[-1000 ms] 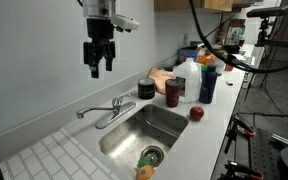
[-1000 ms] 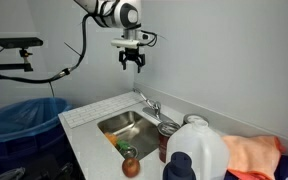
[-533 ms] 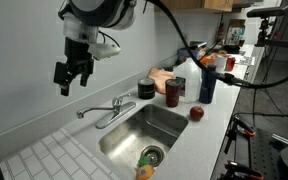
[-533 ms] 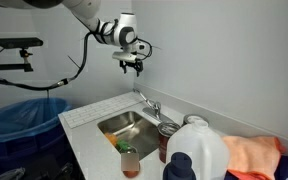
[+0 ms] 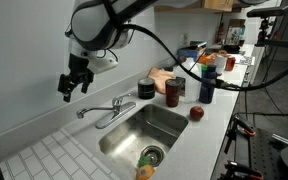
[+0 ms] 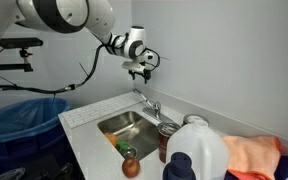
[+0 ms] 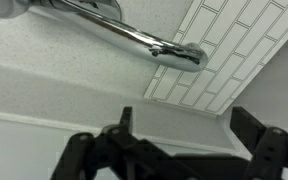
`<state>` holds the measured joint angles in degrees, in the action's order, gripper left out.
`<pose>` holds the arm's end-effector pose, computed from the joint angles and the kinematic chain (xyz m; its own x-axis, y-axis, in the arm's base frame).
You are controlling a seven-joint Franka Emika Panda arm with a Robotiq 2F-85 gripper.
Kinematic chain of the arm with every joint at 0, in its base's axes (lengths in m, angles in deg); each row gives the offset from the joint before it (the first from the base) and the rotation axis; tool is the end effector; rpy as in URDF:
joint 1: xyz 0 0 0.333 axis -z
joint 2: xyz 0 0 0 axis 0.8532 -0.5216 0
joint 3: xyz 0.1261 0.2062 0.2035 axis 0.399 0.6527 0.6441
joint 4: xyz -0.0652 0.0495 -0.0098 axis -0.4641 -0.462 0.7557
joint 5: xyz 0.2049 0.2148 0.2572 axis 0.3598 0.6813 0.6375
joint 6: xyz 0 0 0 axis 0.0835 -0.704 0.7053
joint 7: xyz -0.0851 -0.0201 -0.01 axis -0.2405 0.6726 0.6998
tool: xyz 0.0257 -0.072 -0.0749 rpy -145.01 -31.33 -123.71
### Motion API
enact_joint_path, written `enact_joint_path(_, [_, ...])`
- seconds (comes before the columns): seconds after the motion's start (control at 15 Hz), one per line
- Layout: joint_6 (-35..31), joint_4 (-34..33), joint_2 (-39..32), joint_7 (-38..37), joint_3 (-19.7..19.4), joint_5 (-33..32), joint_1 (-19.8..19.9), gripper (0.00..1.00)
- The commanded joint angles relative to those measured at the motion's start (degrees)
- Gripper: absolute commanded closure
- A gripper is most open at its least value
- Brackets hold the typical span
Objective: Push the faucet to the center of the sink
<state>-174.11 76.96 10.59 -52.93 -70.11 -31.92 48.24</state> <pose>0.7186 0.2438 0.3467 0.8968 0.2726 0.3485 0.3403 -0.9284 -0.1494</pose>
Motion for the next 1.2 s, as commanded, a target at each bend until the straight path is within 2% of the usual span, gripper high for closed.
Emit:
enact_joint_path(0.0, [0.45, -4.57, -4.66, 2.07, 1.32, 3.08, 1.57, 0.0])
enact_joint_path(0.33, [1.78, -5.55, -7.49, 3.36, 4.3, 7.98, 2.88, 0.0])
enact_joint_path(0.67, [2.57, -3.73, -7.4, 4.51, 6.61, 11.56, 3.43, 0.0])
enact_joint_path(0.93, [3.34, -0.6, -5.46, 5.0, 6.93, 13.2, 4.65, 0.0])
enact_joint_path(1.13, [3.92, 3.54, -3.08, 6.28, 9.38, 17.81, 7.49, 0.0])
